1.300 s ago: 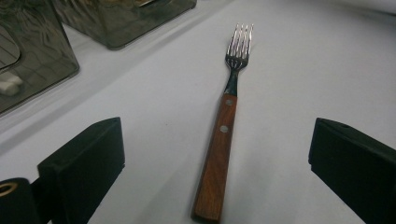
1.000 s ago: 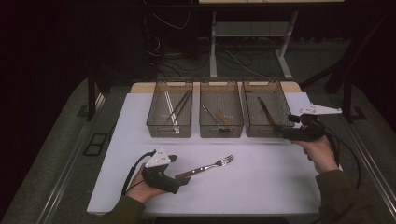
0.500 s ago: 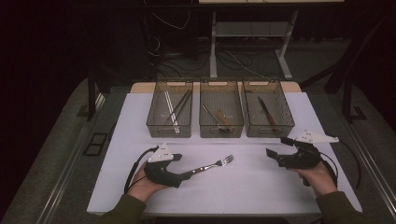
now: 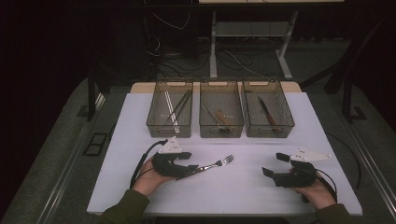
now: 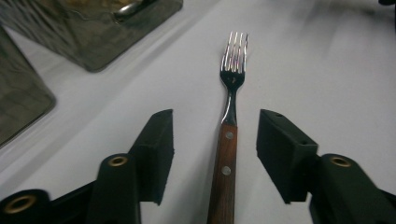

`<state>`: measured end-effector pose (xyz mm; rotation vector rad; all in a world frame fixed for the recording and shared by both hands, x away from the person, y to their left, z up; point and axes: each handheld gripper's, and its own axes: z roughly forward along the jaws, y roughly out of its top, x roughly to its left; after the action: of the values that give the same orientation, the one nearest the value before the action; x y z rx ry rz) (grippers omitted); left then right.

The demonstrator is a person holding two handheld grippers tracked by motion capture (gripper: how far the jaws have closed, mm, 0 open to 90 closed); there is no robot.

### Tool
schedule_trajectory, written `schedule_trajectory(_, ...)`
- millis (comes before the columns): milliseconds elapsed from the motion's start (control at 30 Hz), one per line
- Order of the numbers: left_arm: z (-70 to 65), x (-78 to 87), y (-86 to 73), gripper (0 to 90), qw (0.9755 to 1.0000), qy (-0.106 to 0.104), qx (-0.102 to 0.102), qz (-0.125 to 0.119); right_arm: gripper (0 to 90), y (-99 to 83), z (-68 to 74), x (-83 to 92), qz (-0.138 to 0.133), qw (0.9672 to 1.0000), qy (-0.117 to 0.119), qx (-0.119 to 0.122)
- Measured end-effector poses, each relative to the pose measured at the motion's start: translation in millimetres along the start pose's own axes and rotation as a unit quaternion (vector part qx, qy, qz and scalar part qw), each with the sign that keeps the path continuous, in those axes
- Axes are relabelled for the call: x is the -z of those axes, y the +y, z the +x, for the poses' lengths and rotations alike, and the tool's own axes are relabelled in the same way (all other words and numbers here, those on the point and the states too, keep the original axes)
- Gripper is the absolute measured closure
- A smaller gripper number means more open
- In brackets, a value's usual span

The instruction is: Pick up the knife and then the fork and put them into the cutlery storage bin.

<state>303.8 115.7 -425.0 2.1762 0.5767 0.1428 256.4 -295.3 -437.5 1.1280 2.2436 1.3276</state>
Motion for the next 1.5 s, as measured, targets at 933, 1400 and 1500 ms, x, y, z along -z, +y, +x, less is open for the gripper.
schedule_trajectory(933,-12.4,-40.0,3.6,76.2,0.9957,-0.012,-0.046,0.079,17.2,0.2,0.6,-4.1,0.007,1.0,-0.003,0.002)
schedule_trajectory(1400,-14.4,-31.5,6.6,76.8,0.9979,0.002,-0.016,0.062,17.2,6.1,4.2,-6.5,0.007,0.9997,0.013,-0.018)
schedule_trajectory(1500,-18.8,-24.3,10.8,76.8,0.9989,0.005,-0.012,0.046,17.2,11.8,6.6,-6.5,0.003,0.9995,0.023,-0.022)
